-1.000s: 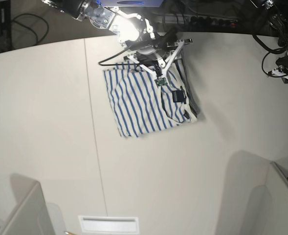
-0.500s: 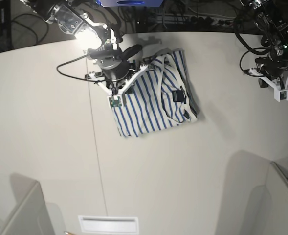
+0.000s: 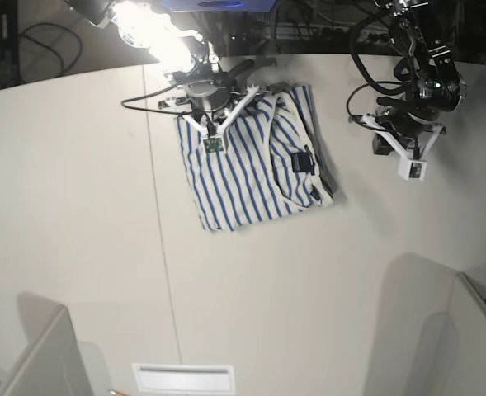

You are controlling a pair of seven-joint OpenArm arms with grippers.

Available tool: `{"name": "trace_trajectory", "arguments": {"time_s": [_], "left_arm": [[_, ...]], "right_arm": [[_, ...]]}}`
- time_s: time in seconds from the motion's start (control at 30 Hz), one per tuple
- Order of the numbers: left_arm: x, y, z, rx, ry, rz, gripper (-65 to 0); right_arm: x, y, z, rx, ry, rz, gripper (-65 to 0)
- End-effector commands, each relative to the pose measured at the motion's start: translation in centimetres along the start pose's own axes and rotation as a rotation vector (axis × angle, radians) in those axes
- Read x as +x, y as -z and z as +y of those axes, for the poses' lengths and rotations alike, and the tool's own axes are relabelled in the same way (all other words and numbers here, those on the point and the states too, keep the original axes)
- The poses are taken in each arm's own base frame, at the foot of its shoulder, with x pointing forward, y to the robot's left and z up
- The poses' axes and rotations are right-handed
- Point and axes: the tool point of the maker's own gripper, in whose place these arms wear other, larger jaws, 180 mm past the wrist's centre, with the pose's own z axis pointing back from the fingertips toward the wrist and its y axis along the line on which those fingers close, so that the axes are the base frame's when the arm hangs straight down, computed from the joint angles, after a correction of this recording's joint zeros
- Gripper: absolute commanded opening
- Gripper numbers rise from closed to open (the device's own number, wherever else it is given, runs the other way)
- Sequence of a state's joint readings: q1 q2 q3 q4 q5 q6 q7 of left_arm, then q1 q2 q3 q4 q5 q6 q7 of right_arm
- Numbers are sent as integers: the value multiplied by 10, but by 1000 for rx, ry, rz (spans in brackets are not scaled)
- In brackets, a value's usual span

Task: Fold the T-shirt properly
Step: 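Lower the left gripper to the bundle's edge beside the dark label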

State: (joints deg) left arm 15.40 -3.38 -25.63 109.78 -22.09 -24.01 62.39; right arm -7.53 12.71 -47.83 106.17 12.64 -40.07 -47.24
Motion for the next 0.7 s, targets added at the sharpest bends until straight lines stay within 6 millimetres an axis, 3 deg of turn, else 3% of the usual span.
{"name": "trace_trajectory", "arguments": {"time_s": [0.0, 0.17, 0.33, 0.5, 0.57, 0.67], "left_arm": [[12, -3, -4, -8, 19, -39, -650], [16, -2, -18, -70, -4, -64, -650], [31, -16, -18, -188, -160, -169, -648], [26, -19, -21, -234, -223, -181, -148], [19, -13, -21, -251, -254, -160, -10], [-1, 3, -24, -303, -357, -110, 0]], "right_arm": [[20, -8, -5, -1, 6, -72, -650], [42, -23, -21, -13, 67, -139, -650], [38, -23, -50, -78, 96, -133, -650], [38, -23, -53, -85, 97, -135, -650], [38, -23, -52, -82, 95, -134, -650], [37, -23, -51, -80, 94, -131, -650]]}}
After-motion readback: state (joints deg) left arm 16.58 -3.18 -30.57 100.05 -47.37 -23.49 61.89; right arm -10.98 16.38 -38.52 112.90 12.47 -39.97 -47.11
